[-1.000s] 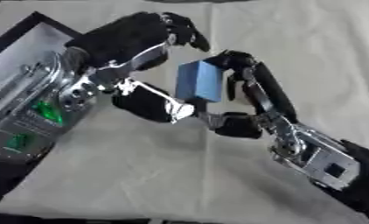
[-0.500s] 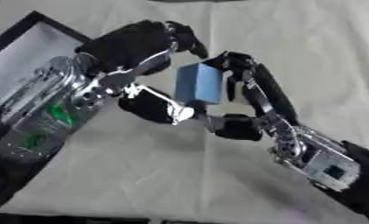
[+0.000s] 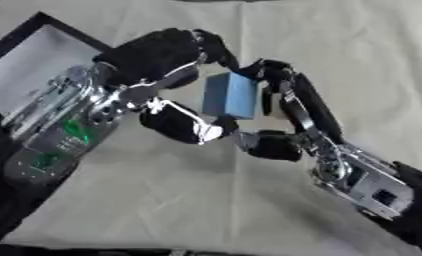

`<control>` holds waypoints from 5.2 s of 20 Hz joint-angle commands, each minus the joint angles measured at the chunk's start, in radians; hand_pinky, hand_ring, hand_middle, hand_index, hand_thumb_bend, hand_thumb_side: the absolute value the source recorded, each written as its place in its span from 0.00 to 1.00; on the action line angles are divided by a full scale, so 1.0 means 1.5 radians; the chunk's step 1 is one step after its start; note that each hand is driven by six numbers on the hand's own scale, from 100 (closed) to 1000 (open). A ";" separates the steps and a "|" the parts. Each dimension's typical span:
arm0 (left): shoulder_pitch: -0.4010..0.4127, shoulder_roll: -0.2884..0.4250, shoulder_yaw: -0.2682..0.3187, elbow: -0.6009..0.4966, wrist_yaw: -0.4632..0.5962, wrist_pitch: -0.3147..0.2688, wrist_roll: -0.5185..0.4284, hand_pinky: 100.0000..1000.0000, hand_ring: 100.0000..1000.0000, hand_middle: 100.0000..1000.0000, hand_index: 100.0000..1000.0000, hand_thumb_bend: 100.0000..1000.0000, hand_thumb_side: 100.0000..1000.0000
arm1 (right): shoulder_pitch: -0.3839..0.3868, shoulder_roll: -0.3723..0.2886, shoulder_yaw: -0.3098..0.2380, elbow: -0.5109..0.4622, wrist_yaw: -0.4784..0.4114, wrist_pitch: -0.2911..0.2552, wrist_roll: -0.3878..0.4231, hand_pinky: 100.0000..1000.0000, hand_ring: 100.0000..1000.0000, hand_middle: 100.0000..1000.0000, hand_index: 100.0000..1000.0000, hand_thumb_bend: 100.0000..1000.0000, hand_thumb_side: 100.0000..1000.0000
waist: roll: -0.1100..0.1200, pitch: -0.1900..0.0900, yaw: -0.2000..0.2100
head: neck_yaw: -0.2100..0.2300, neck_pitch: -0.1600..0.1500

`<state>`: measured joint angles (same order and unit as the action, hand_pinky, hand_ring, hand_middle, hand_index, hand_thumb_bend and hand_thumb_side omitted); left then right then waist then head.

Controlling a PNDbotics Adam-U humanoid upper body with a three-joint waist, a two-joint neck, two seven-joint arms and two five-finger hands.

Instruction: Pick up the objects with one hand, pass them to the other hand, and then place them into the box on the other side of the table.

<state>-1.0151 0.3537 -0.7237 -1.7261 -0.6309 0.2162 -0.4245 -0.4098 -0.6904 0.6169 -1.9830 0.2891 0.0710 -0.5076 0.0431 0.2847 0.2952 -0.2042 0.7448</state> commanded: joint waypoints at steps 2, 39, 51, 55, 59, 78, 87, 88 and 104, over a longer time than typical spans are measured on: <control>-0.005 -0.003 0.002 0.006 -0.010 -0.004 0.000 0.85 0.76 0.71 0.80 0.36 0.32 | -0.010 -0.001 -0.005 -0.011 0.009 -0.007 -0.002 0.16 0.55 0.49 0.39 0.18 0.00 | 0.004 -0.001 -0.002 | 0.002 -0.003; -0.001 -0.030 -0.004 0.057 -0.028 0.001 0.036 0.82 0.72 0.63 0.69 0.12 0.02 | -0.007 0.002 0.001 -0.011 0.037 -0.019 -0.006 0.14 0.54 0.49 0.38 0.18 0.00 | 0.003 0.001 -0.003 | 0.009 -0.007; -0.002 -0.032 -0.007 0.058 -0.025 0.003 0.045 0.81 0.68 0.56 0.60 0.00 0.06 | -0.005 0.004 0.001 -0.011 0.036 -0.017 -0.010 0.13 0.54 0.49 0.38 0.18 0.00 | 0.003 0.000 -0.005 | 0.011 -0.008; -0.002 -0.033 -0.007 0.055 -0.030 0.001 0.052 0.79 0.66 0.54 0.57 0.00 0.07 | -0.004 0.004 0.002 -0.011 0.035 -0.015 -0.012 0.13 0.54 0.49 0.37 0.18 0.00 | 0.003 0.001 -0.005 | 0.010 -0.007; -0.003 -0.032 -0.007 0.050 -0.036 0.005 0.061 0.78 0.64 0.52 0.55 0.00 0.08 | 0.001 0.005 0.004 -0.011 0.011 -0.001 -0.018 0.12 0.53 0.49 0.37 0.19 0.00 | 0.003 0.001 -0.005 | 0.009 -0.007; -0.005 -0.019 -0.007 0.015 -0.043 0.028 0.068 0.75 0.58 0.44 0.48 0.00 0.06 | 0.012 0.001 0.005 -0.011 -0.074 0.040 -0.056 0.10 0.53 0.50 0.37 0.22 0.00 | 0.003 0.000 -0.002 | 0.006 -0.007; -0.005 -0.021 -0.009 0.017 -0.036 0.022 0.056 0.75 0.55 0.38 0.41 0.00 0.05 | 0.015 0.000 0.005 -0.011 -0.062 0.040 -0.052 0.11 0.53 0.50 0.38 0.25 0.00 | 0.002 0.001 -0.001 | 0.007 -0.005; -0.005 -0.021 -0.009 0.017 -0.036 0.022 0.056 0.75 0.54 0.37 0.39 0.00 0.05 | 0.015 -0.001 0.005 -0.011 -0.062 0.041 -0.052 0.11 0.53 0.50 0.38 0.27 0.00 | 0.002 0.000 -0.001 | 0.007 -0.005; -0.005 -0.015 -0.005 0.005 -0.034 0.029 0.065 0.74 0.52 0.33 0.36 0.00 0.05 | 0.029 -0.003 0.002 -0.011 -0.077 0.094 -0.077 0.12 0.54 0.52 0.40 0.45 0.00 | 0.001 -0.001 0.001 | 0.008 -0.009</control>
<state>-1.0052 0.3059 -0.7502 -1.6936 -0.6825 0.2564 -0.3333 -0.3687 -0.6763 0.6290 -1.9971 0.1839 0.1993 -0.6183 0.0431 0.2895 0.2959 -0.1942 0.7442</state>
